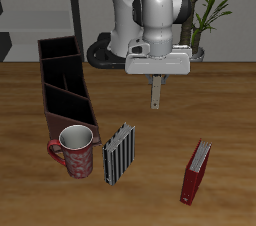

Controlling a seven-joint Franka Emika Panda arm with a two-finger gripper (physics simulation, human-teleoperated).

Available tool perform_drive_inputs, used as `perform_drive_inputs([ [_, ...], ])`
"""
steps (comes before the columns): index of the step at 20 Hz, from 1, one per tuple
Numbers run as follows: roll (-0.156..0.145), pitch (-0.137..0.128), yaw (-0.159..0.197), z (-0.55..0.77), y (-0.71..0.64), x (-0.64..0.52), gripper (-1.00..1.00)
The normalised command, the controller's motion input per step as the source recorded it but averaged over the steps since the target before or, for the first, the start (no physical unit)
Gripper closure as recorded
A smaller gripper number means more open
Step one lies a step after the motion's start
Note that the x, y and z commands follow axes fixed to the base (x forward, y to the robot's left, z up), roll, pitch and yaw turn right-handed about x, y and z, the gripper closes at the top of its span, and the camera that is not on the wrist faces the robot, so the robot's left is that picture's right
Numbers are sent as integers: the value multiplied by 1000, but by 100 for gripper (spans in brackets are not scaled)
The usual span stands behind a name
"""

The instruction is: Place the yellow book into the right desk caddy's front compartment

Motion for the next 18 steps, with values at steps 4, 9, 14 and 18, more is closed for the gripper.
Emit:
perform_drive_inputs([
  [4, -53, -62, 150, 647, -503, -183, 100],
  [9, -31, -19, 128, 387, -372, -150, 100],
  [14, -60, -22, 164, 464, -660, -134, 100],
  [18, -52, -38, 77, 446, -633, -125, 100],
])
